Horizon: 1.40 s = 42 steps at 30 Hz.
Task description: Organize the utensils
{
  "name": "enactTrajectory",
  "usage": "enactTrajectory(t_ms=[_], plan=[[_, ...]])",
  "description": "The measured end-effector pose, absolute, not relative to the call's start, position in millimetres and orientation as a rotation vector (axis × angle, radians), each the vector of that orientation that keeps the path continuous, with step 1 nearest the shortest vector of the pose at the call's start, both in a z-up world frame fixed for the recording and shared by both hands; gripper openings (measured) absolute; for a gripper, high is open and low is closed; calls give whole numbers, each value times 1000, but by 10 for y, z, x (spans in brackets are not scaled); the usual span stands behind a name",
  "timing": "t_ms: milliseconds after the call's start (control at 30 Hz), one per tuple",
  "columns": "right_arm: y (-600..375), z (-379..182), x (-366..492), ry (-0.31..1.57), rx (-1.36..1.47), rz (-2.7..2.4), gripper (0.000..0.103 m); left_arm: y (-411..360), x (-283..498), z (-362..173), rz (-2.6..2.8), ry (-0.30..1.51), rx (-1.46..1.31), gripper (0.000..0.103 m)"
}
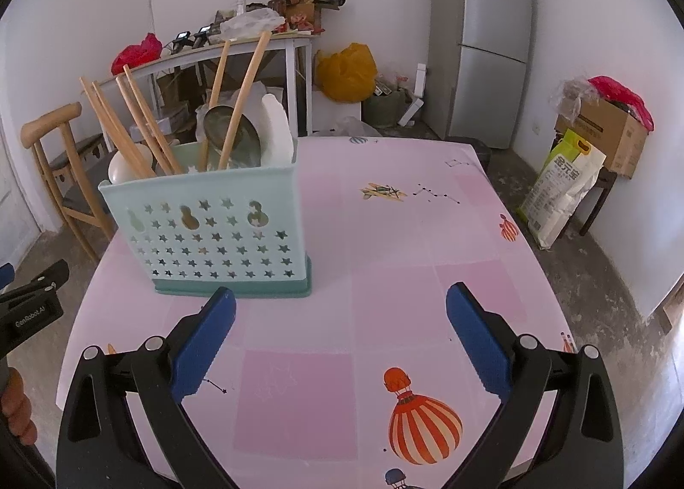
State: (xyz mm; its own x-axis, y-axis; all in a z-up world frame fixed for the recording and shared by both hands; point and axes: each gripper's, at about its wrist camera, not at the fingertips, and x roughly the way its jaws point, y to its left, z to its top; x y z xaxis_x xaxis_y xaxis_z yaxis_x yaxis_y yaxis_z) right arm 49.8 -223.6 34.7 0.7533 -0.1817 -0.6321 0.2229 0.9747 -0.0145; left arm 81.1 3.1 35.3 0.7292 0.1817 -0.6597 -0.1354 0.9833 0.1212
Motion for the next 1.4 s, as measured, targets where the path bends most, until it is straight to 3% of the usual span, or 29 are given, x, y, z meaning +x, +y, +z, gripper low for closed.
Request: enactTrajectory(t_ms=[1400], plan=[[-2171,415,471,675,48,-206,96,16,813,356,162,737,52,95]])
